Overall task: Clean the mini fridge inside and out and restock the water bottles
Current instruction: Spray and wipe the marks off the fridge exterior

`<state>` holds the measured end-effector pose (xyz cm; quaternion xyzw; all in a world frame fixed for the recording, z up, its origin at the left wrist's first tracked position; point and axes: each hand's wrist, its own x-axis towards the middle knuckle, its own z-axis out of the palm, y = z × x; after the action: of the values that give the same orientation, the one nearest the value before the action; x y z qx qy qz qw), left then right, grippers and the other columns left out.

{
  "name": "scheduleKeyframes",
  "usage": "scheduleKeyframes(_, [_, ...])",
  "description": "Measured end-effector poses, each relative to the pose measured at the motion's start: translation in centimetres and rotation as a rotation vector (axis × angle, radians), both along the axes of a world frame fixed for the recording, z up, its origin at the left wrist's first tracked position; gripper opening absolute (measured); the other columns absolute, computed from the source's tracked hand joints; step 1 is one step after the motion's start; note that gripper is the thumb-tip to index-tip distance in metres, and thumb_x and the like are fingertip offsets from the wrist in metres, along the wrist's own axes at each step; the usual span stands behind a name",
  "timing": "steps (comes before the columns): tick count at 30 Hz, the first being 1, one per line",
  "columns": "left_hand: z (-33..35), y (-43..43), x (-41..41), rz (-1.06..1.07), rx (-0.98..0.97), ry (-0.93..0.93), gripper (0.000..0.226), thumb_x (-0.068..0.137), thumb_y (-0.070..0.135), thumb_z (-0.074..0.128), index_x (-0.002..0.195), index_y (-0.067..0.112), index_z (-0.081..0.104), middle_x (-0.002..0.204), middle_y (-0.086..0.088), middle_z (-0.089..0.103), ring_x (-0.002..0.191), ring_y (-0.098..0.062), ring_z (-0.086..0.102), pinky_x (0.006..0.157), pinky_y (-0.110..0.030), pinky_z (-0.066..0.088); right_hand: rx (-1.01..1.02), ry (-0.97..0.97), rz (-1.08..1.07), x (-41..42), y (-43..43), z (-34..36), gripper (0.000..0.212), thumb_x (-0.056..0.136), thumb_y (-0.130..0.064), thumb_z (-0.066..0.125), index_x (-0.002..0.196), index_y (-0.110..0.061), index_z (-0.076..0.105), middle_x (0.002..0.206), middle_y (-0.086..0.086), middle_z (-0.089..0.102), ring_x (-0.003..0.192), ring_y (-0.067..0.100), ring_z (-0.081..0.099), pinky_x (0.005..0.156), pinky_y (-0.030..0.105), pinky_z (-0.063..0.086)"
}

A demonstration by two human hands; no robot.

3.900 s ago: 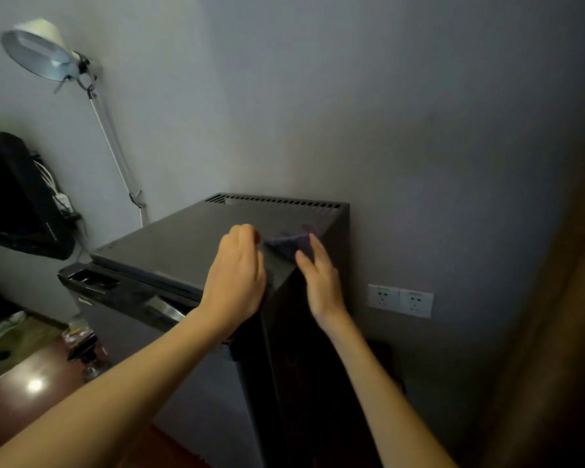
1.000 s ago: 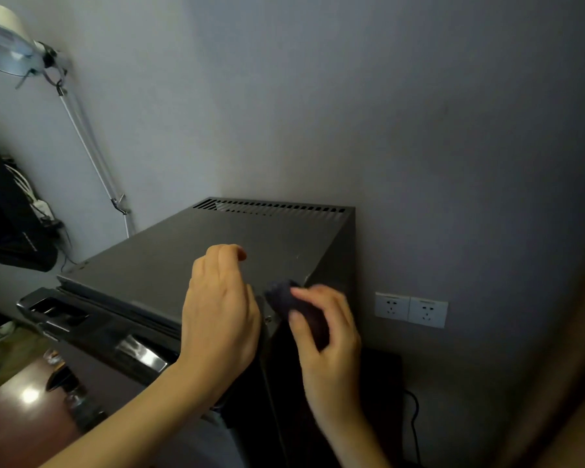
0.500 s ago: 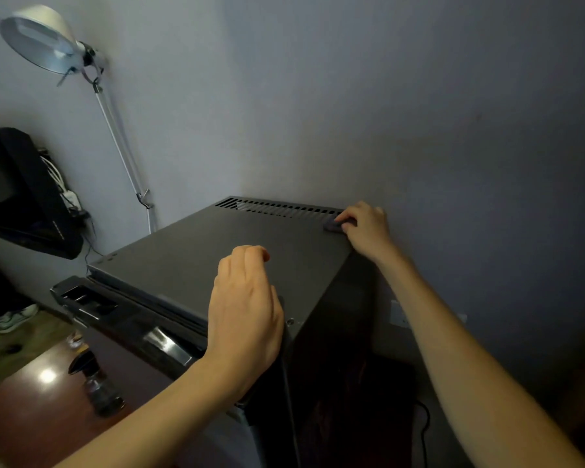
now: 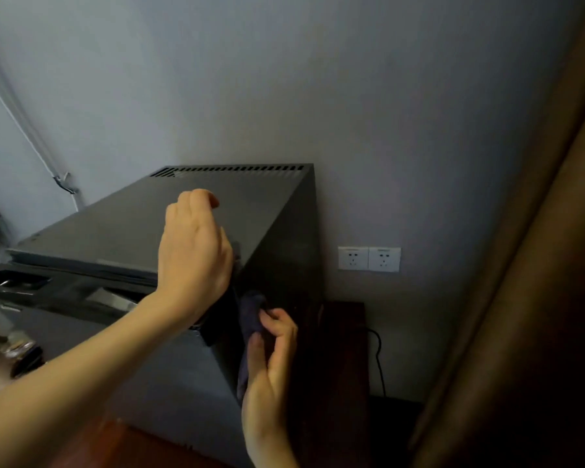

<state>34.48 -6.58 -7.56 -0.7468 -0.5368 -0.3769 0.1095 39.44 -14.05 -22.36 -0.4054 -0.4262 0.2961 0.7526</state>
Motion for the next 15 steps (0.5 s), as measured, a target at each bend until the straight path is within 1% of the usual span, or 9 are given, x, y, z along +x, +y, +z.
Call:
scheduleKeyframes(1, [0.0,0.0,0.0,-0.031,-0.003,0.011,0.037,0.080,0.007,0.029,0.109,-0.004,0.049,0.107,-0.022,0.050,0.093,-0.035,0.042,0.074,-0.022,0.022,0.005,0.006,-0.017,0.0,0.1,-0.5,0.020,0.085,-0.057,0.050,0.105,-0.060,0.051,0.124,-0.022,0.045,0.123,0.006,0.043,0.102,0.014,0.032])
scheduleKeyframes(3, [0.1,0.2,0.0,-0.114,-0.031,0.051,0.035,0.081,0.008,0.029,0.107,0.000,0.051,0.106,-0.017,0.051,0.096,-0.031,0.043,0.076,-0.019,0.022,-0.022,0.001,-0.047,0.8,1.5,-1.6,0.023,0.085,-0.044,0.048,0.102,-0.059,0.050,0.122,-0.012,0.049,0.119,0.009,0.045,0.101,0.015,0.032])
scheduleKeyframes(5, [0.3,0.8,0.2,-0.201,-0.059,0.136,0.033,0.081,0.009,0.031,0.105,0.006,0.053,0.106,-0.008,0.050,0.101,-0.027,0.044,0.079,-0.018,0.023,-0.107,0.025,-0.041,2.0,3.9,-2.7,0.025,0.081,-0.045,0.045,0.102,-0.057,0.049,0.120,-0.012,0.051,0.118,0.011,0.046,0.101,0.020,0.034])
scheduleKeyframes(7, [0.8,1.4,0.8,-0.254,-0.082,0.189,0.033,0.081,0.012,0.032,0.104,0.011,0.055,0.104,0.002,0.047,0.104,-0.023,0.043,0.081,-0.019,0.024,-0.189,0.079,-0.033,3.5,7.2,-3.8,0.020,0.083,-0.042,0.048,0.102,-0.046,0.050,0.118,-0.010,0.052,0.116,0.017,0.047,0.100,0.027,0.036])
scheduleKeyframes(8, [1.1,1.7,1.2,-0.265,-0.088,0.195,0.033,0.081,0.013,0.031,0.103,0.013,0.055,0.103,0.005,0.046,0.103,-0.021,0.042,0.081,-0.018,0.024,-0.233,0.124,-0.024,4.5,9.2,-4.3,0.015,0.087,-0.034,0.052,0.100,-0.042,0.050,0.118,-0.006,0.052,0.115,0.020,0.047,0.099,0.029,0.037])
scheduleKeyframes(10, [1.4,2.3,2.2,-0.275,-0.080,0.200,0.033,0.081,0.014,0.031,0.103,0.014,0.056,0.100,0.007,0.046,0.099,-0.017,0.041,0.079,-0.017,0.024,-0.363,0.224,0.010,7.1,14.1,-4.4,0.029,0.094,-0.018,0.052,0.095,-0.047,0.051,0.122,0.002,0.050,0.113,0.022,0.049,0.095,0.033,0.041])
scheduleKeyframes(12, [1.4,3.0,2.9,-0.276,-0.065,0.206,0.033,0.082,0.014,0.031,0.104,0.014,0.056,0.098,0.007,0.045,0.096,-0.015,0.040,0.077,-0.016,0.023,-0.479,0.298,0.047,9.9,19.6,-4.6,0.035,0.094,-0.018,0.051,0.090,-0.053,0.053,0.129,0.006,0.049,0.114,0.024,0.051,0.097,0.042,0.045])
scheduleKeyframes(13, [1.3,3.3,3.1,-0.275,-0.059,0.211,0.032,0.083,0.014,0.031,0.104,0.013,0.055,0.097,0.007,0.045,0.096,-0.014,0.039,0.077,-0.016,0.023,-0.477,0.312,0.030,11.4,22.1,-4.6,0.034,0.094,-0.015,0.051,0.092,-0.049,0.055,0.131,0.009,0.050,0.116,0.025,0.051,0.099,0.045,0.045])
scheduleKeyframes(15, [1.0,3.8,3.2,-0.275,-0.047,0.238,0.031,0.085,0.014,0.030,0.105,0.013,0.055,0.096,0.007,0.045,0.095,-0.015,0.040,0.076,-0.017,0.023,-0.450,0.373,0.027,13.6,25.4,-4.5,0.029,0.095,-0.006,0.048,0.100,-0.033,0.055,0.133,0.011,0.051,0.121,0.025,0.050,0.103,0.042,0.044])
